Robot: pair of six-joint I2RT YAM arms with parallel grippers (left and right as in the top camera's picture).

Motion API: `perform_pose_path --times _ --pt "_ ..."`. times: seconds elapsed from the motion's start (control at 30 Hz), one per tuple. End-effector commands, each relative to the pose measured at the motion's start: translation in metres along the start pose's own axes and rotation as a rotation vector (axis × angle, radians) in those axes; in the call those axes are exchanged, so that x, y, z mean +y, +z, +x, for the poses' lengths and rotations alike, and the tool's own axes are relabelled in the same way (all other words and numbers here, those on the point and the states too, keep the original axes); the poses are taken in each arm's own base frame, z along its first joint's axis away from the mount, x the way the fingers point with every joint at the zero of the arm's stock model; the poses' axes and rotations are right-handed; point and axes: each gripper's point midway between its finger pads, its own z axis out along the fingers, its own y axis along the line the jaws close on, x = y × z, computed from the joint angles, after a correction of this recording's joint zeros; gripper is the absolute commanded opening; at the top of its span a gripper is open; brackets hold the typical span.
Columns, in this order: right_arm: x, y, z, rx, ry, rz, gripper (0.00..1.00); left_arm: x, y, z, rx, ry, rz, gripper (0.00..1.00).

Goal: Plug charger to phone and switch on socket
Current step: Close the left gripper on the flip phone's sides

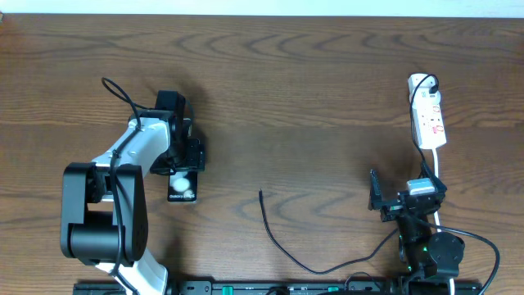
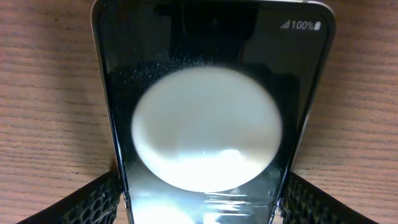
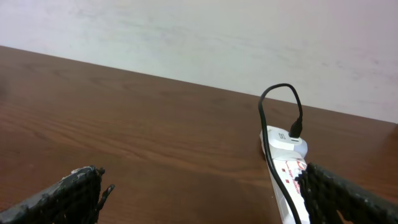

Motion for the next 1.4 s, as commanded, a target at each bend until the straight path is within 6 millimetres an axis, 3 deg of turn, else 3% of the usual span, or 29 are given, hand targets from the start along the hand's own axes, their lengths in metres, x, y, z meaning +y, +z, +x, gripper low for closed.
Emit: perform_pose_path --times 0.0,0.83,1.23,1.37 --pt "-0.0001 -0.0003 0.0005 0.001 0.014 0.002 0.99 0.0012 0.0060 0.0092 0.031 0.019 -0.008 0.80" --pt "-0.0002 -0.0003 0.0004 0.000 0.014 0.002 0.99 0.0012 0.0060 0.0091 0.031 0.019 -0.008 0.72" --pt "-0.0001 -0.0003 0.0005 0.001 0.014 0.002 0.99 0.0012 0.0060 0.0092 0.031 0.019 -0.007 0.57" --pt "-0.0001 -0.0003 0.0005 0.001 0.014 0.002 0.99 0.0012 0.0060 0.0092 0.031 0.019 -0.008 0.48"
